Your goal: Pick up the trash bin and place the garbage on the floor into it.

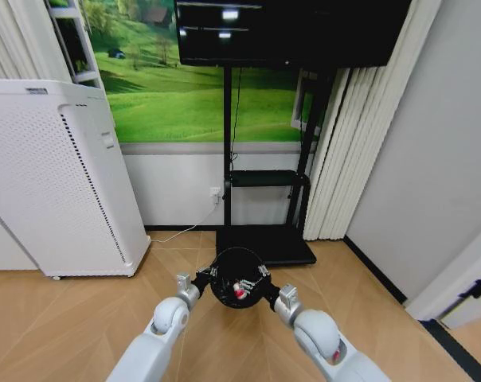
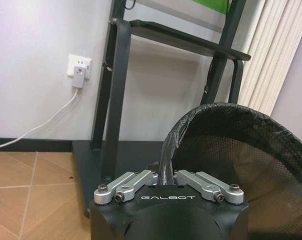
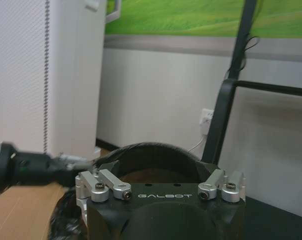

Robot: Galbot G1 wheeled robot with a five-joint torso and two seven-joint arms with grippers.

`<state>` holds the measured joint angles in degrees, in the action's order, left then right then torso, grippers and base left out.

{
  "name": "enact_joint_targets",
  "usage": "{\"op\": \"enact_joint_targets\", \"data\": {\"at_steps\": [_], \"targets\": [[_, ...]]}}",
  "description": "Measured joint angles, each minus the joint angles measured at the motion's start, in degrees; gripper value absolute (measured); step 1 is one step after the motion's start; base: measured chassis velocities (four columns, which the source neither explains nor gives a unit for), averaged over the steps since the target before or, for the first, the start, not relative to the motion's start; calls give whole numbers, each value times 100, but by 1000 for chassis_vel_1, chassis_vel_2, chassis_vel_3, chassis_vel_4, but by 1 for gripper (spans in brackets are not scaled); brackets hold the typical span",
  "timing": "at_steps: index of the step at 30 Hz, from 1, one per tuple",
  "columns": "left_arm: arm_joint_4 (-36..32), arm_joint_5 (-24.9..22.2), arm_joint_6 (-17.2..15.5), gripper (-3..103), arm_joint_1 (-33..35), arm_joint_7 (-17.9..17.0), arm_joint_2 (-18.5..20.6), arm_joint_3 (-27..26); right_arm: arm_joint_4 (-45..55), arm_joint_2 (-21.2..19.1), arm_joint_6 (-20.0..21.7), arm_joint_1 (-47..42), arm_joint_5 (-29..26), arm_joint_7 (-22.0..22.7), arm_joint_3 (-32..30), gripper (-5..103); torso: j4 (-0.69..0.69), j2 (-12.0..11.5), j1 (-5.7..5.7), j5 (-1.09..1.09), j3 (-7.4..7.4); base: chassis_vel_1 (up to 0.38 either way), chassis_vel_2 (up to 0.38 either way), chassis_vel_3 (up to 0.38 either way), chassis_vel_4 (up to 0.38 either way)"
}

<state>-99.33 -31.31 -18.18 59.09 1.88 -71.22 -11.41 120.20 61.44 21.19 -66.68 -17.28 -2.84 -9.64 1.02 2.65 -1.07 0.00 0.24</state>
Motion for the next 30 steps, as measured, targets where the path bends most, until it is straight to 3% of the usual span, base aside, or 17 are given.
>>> {"op": "enact_joint_targets", "data": {"at_steps": [3, 4, 5, 8, 11, 17, 30], "targets": [[-120, 8, 0, 4, 79, -5, 70, -124, 124, 132, 0, -64, -274, 263, -284, 96, 1, 0, 0, -1, 0, 0, 0, 0, 0], [-247, 58, 2, 4, 172, -8, 140, -260, 202, 286, -3, -101, -451, 644, -536, 99, 1, 1, 0, 0, 0, 0, 0, 0, 0], [-247, 58, 2, 4, 172, -8, 140, -260, 202, 286, -3, -101, -451, 644, -536, 99, 1, 1, 0, 0, 0, 0, 0, 0, 0], [-537, 393, 99, 4, 434, 1, 236, -689, 42, 737, 5, -202, -512, 1616, -1127, 100, -1, 2, 0, -1, -1, 0, 0, 0, 0], [-765, 562, 175, 4, 579, 19, 294, -948, -250, 855, 26, -291, -463, 1831, -1373, 100, -1, 2, 0, 0, -1, 0, 0, 0, 0], [-1186, 637, 226, 4, 812, 32, 485, -1280, -811, 961, 89, -429, -389, 1835, -1747, 100, 0, 2, 0, 1, -1, 0, 0, 0, 0], [-1223, 530, 224, 4, 754, 30, 524, -1256, -1155, 915, 27, -303, -442, 1570, -1767, 100, -1, 1, 0, 0, 0, -31, -32, 36, 35]]}}
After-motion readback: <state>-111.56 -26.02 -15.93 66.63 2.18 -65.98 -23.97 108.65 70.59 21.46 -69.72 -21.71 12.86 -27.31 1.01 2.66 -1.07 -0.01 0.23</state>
